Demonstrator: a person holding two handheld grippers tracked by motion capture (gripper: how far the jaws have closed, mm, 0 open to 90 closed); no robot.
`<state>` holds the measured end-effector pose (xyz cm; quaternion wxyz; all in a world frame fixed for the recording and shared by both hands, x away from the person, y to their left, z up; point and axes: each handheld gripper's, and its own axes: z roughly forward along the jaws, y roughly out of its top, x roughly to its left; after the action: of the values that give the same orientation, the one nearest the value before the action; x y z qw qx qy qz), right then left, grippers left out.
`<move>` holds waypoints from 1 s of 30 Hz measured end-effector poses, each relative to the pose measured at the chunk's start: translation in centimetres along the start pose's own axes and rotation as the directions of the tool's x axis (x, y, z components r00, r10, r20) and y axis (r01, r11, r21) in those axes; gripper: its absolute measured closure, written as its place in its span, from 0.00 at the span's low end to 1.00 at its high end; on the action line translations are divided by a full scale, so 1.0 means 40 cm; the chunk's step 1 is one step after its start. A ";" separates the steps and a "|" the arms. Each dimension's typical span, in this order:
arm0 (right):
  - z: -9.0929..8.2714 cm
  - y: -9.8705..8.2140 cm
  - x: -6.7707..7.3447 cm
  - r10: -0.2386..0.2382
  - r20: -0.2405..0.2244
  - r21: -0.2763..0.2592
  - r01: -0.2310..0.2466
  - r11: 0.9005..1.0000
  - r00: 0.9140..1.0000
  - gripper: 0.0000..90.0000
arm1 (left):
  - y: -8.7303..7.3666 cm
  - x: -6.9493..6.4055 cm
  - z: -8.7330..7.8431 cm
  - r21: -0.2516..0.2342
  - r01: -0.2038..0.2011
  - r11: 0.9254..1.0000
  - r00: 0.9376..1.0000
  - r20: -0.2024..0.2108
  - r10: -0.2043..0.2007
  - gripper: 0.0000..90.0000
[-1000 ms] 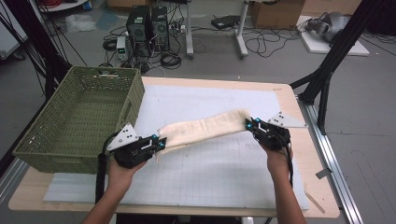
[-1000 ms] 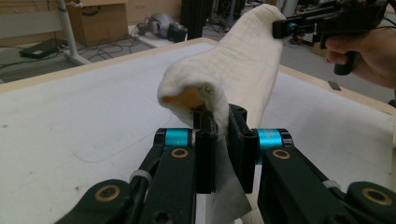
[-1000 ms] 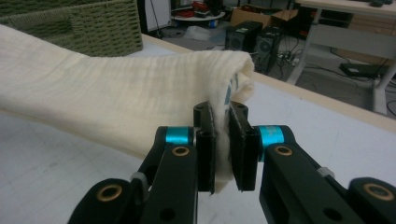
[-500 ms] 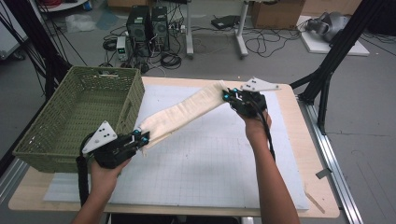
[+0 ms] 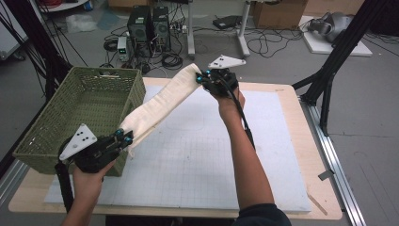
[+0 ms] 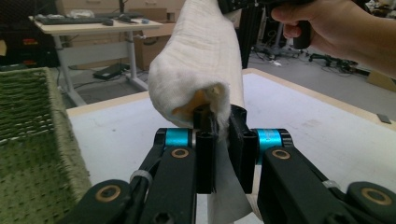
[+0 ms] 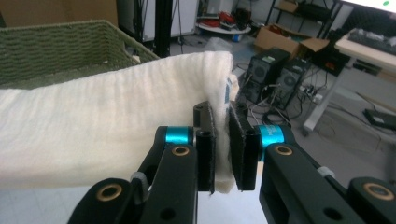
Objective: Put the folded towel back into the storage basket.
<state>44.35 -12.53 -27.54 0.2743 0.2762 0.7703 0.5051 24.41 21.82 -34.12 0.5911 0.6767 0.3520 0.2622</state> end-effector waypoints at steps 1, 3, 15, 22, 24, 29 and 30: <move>0.010 0.006 0.004 0.001 -0.003 0.001 -0.001 1.000 1.000 0.91 | -0.001 0.001 -0.003 -0.001 0.001 1.000 1.000 -0.004 -0.001 0.92; 0.029 0.018 0.012 -0.005 -0.009 0.006 0.005 1.000 1.000 0.91 | -0.001 0.007 -0.010 -0.002 0.000 1.000 1.000 -0.015 0.000 0.92; 0.131 0.092 0.053 -0.031 -0.032 -0.002 0.031 1.000 0.999 0.91 | 0.002 0.032 -0.040 -0.008 -0.011 1.000 0.997 -0.077 0.011 0.92; 0.183 0.151 0.077 -0.056 -0.043 -0.009 0.056 0.998 0.997 0.91 | 0.003 0.045 -0.053 -0.024 -0.006 1.000 0.995 -0.102 0.004 0.92; 0.197 0.168 0.087 -0.059 -0.047 -0.020 0.058 0.998 0.997 0.91 | 0.003 0.047 -0.057 -0.028 -0.004 1.000 0.994 -0.107 0.001 0.92; 0.235 0.203 0.114 -0.071 -0.058 -0.024 0.069 0.997 0.996 0.91 | 0.004 0.055 -0.069 -0.034 -0.002 0.999 0.992 -0.127 -0.002 0.92; 0.240 0.207 0.117 -0.074 -0.063 -0.023 0.072 0.997 0.995 0.91 | 0.003 0.058 -0.072 -0.034 -0.004 0.999 0.991 -0.132 -0.001 0.92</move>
<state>49.04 -0.43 -23.76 0.2706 0.2289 0.7830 0.5111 23.64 25.40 -33.66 0.5779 0.6480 0.3851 0.3128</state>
